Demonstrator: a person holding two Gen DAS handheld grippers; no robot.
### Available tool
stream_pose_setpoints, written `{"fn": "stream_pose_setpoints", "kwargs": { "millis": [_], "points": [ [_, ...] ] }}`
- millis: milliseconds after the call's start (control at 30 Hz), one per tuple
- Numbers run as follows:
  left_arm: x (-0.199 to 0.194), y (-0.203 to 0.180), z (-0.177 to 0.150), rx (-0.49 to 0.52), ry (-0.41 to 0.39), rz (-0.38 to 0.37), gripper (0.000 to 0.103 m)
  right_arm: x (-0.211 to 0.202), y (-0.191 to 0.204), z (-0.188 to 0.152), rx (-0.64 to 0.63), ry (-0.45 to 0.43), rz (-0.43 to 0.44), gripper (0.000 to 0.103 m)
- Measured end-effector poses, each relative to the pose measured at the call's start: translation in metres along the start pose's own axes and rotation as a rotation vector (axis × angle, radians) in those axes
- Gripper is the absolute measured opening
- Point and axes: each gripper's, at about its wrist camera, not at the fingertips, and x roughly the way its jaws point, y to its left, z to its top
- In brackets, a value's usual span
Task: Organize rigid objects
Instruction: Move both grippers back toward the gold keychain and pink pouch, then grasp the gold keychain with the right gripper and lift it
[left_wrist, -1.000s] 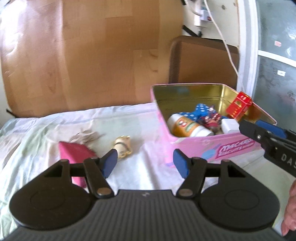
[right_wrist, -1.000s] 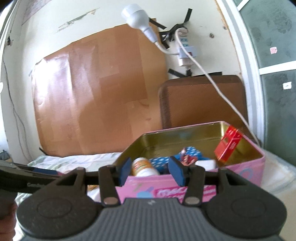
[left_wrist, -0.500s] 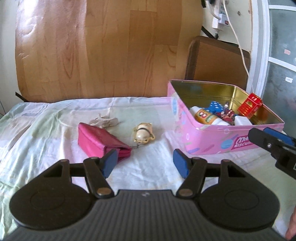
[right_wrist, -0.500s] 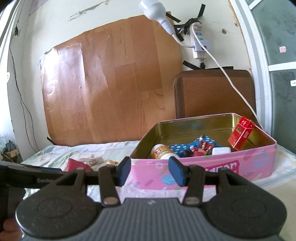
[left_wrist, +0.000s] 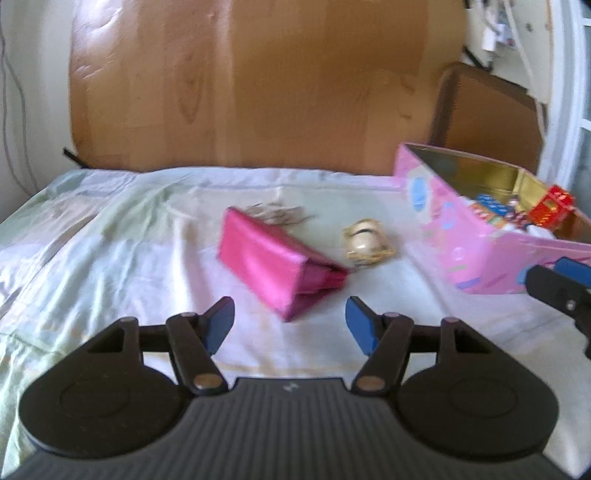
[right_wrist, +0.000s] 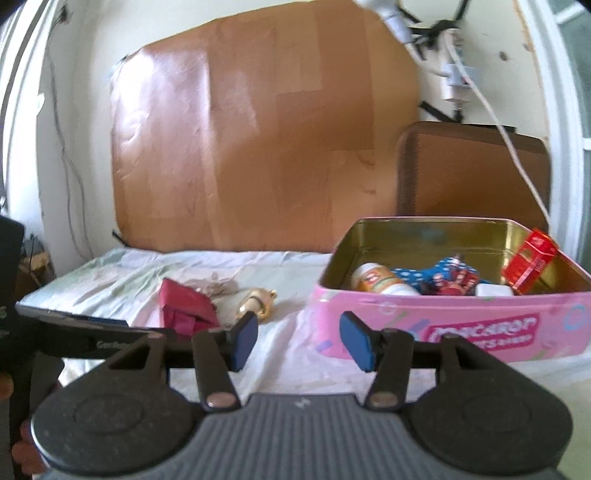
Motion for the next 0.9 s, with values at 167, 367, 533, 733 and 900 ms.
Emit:
{"fn": "stream_pose_setpoints", "kwargs": {
  "millis": [167, 367, 533, 733, 900],
  "points": [
    [0.017, 0.023, -0.008, -0.049, 0.033, 0.044, 0.069, 0.021, 0.027, 0.002, -0.125, 0.021, 0.033, 0.047],
    [0.017, 0.031, -0.007, -0.102, 0.018, 0.022, 0.069, 0.068, 0.046, 0.024, -0.241, 0.061, 0.04, 0.04],
    [0.012, 0.029, -0.009, -0.098, -0.02, 0.021, 0.069, 0.125, 0.063, 0.034, -0.262, 0.154, 0.021, 0.038],
    [0.012, 0.033, -0.009, -0.116, -0.031, 0.007, 0.071, 0.18, 0.059, 0.029, -0.151, 0.288, -0.01, 0.044],
    [0.012, 0.035, -0.009, -0.125, -0.036, -0.002, 0.071, 0.176, 0.045, 0.02, -0.048, 0.317, 0.026, 0.037]
  ]
}}
